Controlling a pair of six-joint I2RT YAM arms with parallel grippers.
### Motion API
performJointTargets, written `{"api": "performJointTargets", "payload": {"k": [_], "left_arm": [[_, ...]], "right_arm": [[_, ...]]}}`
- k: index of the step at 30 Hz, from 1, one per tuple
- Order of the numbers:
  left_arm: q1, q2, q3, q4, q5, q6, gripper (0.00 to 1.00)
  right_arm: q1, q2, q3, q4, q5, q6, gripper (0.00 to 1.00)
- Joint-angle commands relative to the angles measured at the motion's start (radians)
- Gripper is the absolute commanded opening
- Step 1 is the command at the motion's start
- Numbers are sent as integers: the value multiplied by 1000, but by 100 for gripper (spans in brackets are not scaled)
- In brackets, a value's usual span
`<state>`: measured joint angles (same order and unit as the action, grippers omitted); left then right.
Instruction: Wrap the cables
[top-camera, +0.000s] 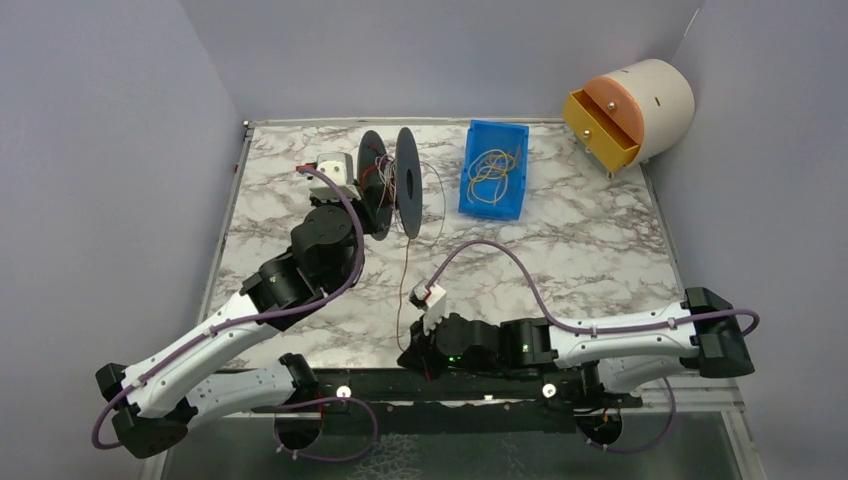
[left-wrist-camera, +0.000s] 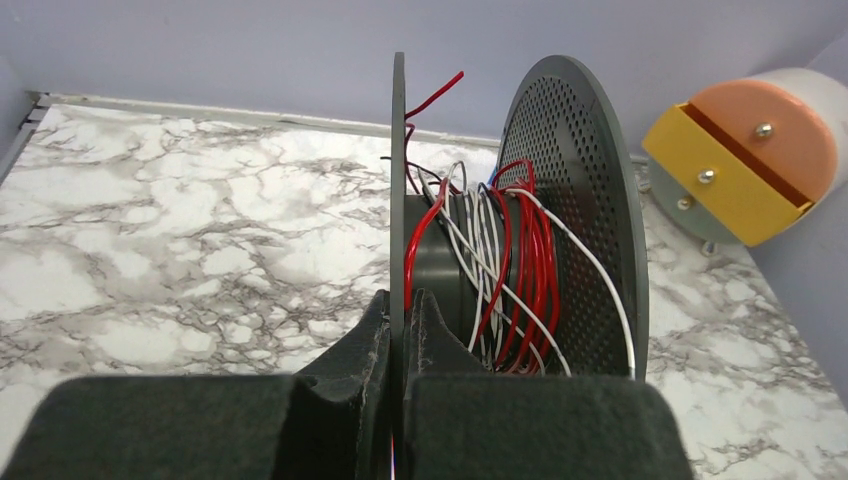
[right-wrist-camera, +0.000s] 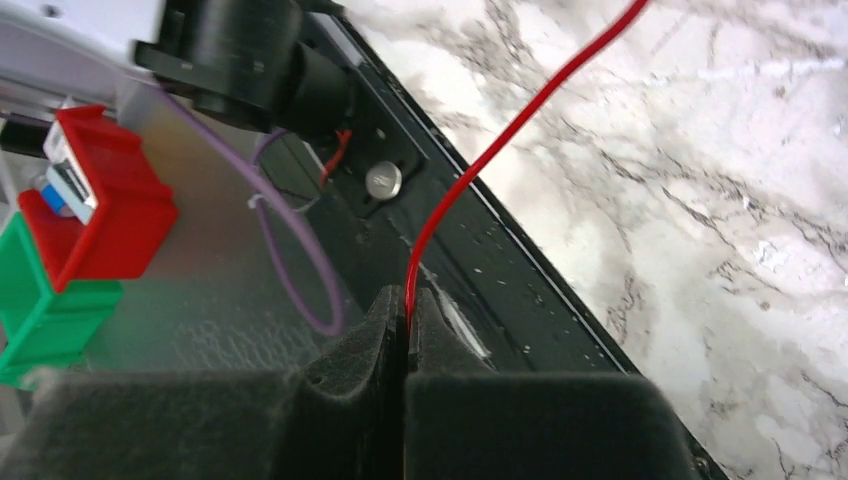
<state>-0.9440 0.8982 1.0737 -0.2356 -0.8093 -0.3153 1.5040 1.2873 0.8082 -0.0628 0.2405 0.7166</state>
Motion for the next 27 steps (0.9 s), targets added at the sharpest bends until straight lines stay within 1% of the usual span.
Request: {"api": "performJointTargets", "payload": {"k": [1,6,9,14,19,22,25,27], "left_arm": [[1,10,3,49,-62,25,0],[1,43,-9,-7,-60,36,0],[1,61,-19,-38,-27,29,0],[1,103,-41,-94,-13,20,0],[1,143,-80,-113,14,-4,0],[1,163,-108,-112,41,-7,0],[0,177,-126,-115,64,1,0],[1,177,-138,-116,82,0,0]], "right_arm": [[65,-8,133,-166,146,-43,1],[84,-15,248,-273,180,-100,1],[85,-32,305,-338,219,-152,1],[84,-71,385,-371,246,-230,1],[84,-66,481,-435,336,-299,1],[82,-56,517,-458,417,-356,1],[67,-64,529,-442,460,-422,1],[33,-72,527,-425,464,-460,1]]}}
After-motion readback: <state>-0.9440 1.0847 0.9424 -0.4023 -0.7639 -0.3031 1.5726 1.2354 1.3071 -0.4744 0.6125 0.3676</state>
